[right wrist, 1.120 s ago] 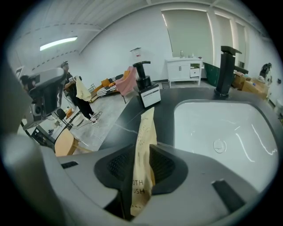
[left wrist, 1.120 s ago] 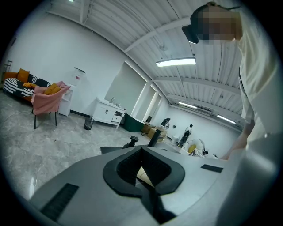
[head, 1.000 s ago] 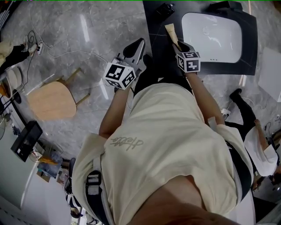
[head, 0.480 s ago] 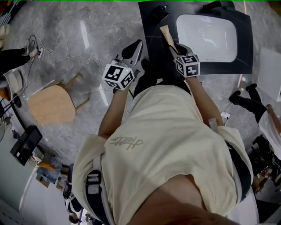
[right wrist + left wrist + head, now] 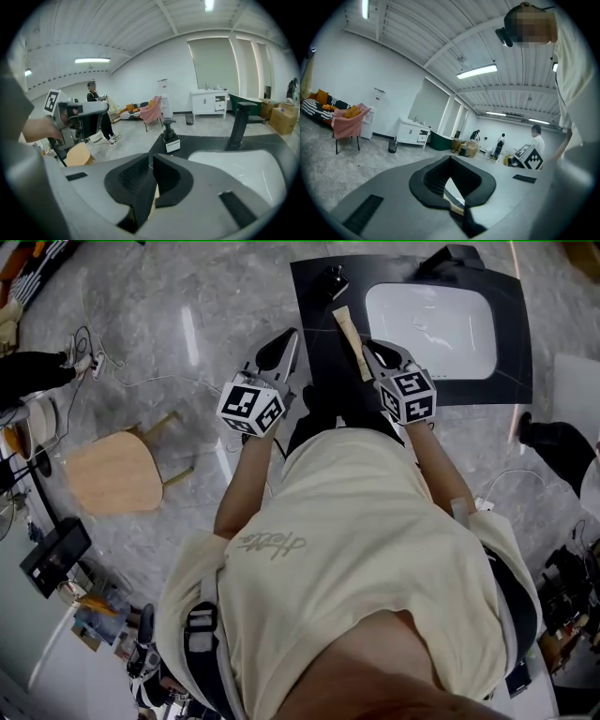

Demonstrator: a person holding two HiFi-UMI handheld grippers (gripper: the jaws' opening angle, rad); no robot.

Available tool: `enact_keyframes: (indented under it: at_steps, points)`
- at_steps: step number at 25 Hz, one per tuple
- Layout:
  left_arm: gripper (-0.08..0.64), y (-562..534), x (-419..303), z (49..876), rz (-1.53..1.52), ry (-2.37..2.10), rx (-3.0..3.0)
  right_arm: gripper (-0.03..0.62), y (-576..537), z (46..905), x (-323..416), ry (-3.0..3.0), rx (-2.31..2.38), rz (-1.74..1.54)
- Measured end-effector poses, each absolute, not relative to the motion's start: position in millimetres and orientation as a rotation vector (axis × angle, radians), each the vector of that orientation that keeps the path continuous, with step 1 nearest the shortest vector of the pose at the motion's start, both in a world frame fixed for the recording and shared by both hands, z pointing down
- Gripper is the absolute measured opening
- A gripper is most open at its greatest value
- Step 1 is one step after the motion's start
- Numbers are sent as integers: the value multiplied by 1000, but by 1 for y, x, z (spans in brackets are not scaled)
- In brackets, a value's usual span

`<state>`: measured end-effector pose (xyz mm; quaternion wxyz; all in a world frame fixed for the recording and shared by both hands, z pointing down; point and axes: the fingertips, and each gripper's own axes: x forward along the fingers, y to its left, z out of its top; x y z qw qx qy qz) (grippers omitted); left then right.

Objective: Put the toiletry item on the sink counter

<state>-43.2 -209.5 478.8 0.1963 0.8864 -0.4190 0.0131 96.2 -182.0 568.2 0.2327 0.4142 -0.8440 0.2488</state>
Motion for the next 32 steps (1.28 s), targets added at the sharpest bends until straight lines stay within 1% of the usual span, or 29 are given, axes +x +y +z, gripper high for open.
enact_keyframes:
  at_steps: [1,2,11,19,24,32]
  points:
    - [3,-210,-43,474,30,-1187,2491,2,-182,559,97,-2340,1135,668]
    - [3,-211,-44,469,23,-1202,2497,-5,-181,550,98,-2360,1131,651]
    - [3,-207,-35,419,-53,-1263,2554,-6,-175,484,103,-2448,1072,359]
    - [3,-195,-22,366,-115,-1266,2652,-6,-179,435,106,-2553,1098,296]
    - [3,-190,-21,350,-143,-1288,2669,-6,-183,406,107,-2625,1126,280]
    - [3,-188,-23,314,-189,-1327,2724,-6,-185,348,105,-2740,1127,86]
